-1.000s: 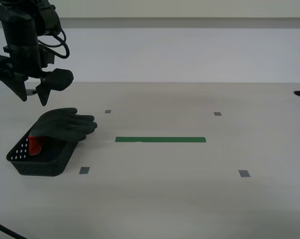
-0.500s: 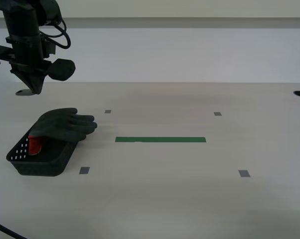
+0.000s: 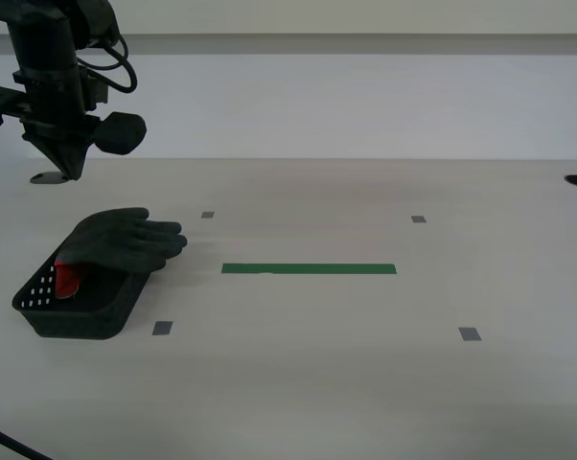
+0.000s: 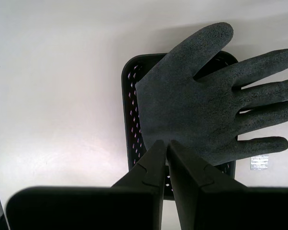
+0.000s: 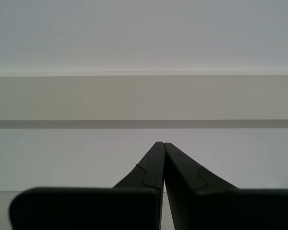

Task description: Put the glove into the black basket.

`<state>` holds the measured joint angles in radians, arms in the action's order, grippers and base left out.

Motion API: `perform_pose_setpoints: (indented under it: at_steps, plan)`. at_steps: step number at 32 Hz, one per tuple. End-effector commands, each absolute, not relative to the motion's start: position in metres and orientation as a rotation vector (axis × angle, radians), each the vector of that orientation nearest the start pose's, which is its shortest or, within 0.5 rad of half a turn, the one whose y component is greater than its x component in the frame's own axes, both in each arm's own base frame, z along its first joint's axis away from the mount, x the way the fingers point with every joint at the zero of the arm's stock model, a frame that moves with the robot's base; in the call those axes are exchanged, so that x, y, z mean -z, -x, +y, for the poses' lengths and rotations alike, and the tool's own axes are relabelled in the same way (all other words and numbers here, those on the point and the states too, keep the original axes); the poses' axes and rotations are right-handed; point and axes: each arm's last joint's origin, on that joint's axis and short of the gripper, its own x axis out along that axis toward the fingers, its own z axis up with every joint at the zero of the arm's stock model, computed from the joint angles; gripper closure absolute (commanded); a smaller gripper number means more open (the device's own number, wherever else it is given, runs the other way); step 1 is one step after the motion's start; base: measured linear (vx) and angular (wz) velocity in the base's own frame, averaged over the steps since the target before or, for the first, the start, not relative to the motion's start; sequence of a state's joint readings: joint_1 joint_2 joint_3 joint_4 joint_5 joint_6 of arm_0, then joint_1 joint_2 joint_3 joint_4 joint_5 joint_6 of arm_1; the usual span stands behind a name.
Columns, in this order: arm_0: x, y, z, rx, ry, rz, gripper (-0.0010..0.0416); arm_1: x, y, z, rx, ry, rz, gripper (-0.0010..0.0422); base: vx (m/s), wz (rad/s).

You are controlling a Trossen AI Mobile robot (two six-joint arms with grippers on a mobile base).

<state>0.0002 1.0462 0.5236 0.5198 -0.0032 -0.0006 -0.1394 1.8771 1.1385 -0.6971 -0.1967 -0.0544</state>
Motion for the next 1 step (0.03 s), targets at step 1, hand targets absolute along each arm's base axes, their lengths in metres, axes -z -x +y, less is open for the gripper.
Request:
perform_pose_setpoints:
  at_steps: [1]
  plan:
    - [-0.2619,-0.2268,0.0002,-0.003,0.001,-0.001,0.0405,-0.1396,-0.3322,-0.0405,-0.091,-0.195,1.407,0.0406,0.0,0.0]
